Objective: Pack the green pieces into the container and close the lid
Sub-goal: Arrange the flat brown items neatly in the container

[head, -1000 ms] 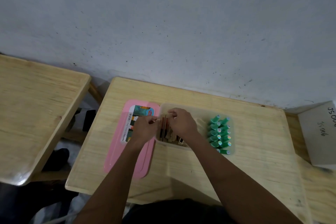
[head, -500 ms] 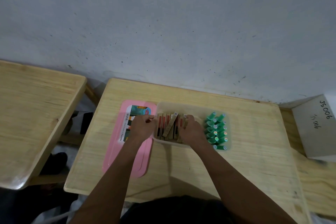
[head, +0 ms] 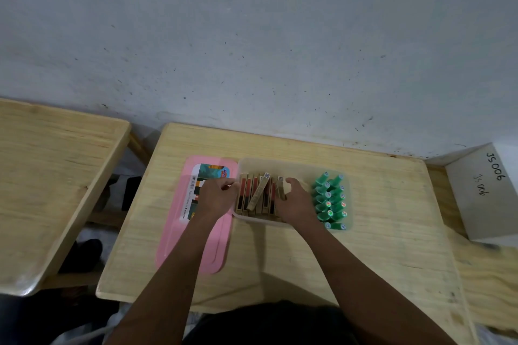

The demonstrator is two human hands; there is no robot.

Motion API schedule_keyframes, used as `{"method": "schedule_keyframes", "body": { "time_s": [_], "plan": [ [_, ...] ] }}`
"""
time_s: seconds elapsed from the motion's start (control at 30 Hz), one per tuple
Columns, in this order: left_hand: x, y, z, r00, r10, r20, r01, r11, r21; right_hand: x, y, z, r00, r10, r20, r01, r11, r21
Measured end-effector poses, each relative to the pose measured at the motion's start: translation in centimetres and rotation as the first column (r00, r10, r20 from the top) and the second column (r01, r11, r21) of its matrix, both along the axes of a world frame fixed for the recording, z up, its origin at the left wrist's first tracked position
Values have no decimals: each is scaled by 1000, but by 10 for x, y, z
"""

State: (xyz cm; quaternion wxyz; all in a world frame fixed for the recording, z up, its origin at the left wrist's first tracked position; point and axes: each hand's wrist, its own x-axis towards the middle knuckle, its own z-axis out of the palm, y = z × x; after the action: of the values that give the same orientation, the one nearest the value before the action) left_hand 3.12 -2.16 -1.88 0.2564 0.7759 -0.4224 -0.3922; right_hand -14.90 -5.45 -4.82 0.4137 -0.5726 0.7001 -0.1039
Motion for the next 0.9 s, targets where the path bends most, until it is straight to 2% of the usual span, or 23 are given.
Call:
{"method": "schedule_keyframes", "body": {
  "time_s": [0.13,0.2,0.47,0.57,0.63,0.8,0.9],
  "plan": [
    [-1,0,-1,1000,9,-7,-9,1000,2,-6,0,7,988,-109,108,110,994,-7],
    [-1,1,-1,1000,12,-20,-12,1000,0,-9,-2,10,985,-104,135,106,994,-10],
    [0,1,-3,998,34,-44,-35,999,-13,-11,0,21,991,-91,97,95,994,-46],
    [0,1,-4,999,32,-43,-33,999,-15,-12,2,16,999,20,-37,-20,1000,3],
    [0,0,-4,999,33,-39,-33,999,-11,-11,3,16,994,83,-74,-82,997,14],
    [0,1,-5,997,46,-64,-46,999,-10,-8,5,20,996,73,-56,-77,994,-73],
    [1,0,-6,997,43,-58,-43,999,-10,-7,5,18,1000,5,30,-2,993,-119]
  ]
}}
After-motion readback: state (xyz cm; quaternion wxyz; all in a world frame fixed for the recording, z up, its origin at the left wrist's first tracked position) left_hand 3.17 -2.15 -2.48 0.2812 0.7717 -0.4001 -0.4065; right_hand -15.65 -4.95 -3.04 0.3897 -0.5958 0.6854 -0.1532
